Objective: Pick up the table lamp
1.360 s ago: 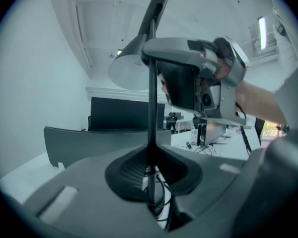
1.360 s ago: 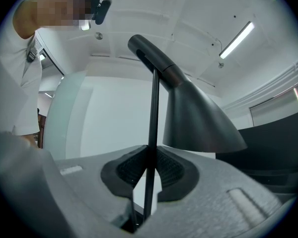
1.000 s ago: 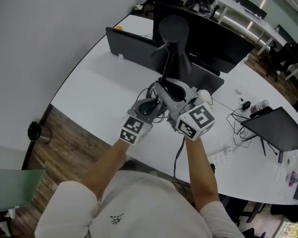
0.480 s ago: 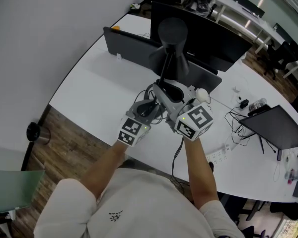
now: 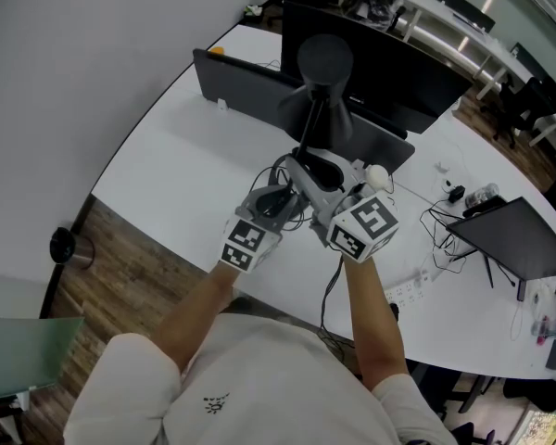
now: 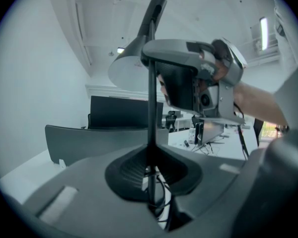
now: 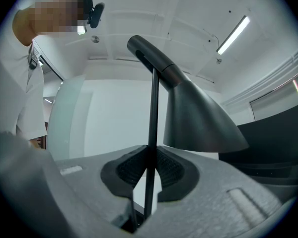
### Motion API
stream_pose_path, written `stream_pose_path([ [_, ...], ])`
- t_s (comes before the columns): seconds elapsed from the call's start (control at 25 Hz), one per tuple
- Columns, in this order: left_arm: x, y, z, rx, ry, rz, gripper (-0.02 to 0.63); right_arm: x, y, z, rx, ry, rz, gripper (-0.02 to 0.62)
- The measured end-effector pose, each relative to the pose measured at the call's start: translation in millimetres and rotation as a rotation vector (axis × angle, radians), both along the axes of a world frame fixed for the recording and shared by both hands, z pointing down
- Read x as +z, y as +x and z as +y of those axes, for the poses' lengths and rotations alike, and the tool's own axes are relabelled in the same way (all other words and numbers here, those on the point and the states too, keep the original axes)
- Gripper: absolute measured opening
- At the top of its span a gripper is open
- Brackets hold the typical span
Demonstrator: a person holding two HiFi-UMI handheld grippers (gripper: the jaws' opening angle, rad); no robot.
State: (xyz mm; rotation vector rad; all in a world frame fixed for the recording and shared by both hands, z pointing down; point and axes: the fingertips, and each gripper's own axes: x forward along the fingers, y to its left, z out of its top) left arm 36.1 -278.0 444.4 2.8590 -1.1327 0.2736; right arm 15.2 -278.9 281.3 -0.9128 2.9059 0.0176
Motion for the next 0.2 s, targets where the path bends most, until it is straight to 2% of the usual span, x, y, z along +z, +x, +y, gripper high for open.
stream_pose_path([
  [0.2, -1.2, -2.7, -1.3, -0.006, 0.002, 0.002, 0.049, 0.1, -2.3, -0.7, -0.004, -0.001, 0.002, 0.048],
])
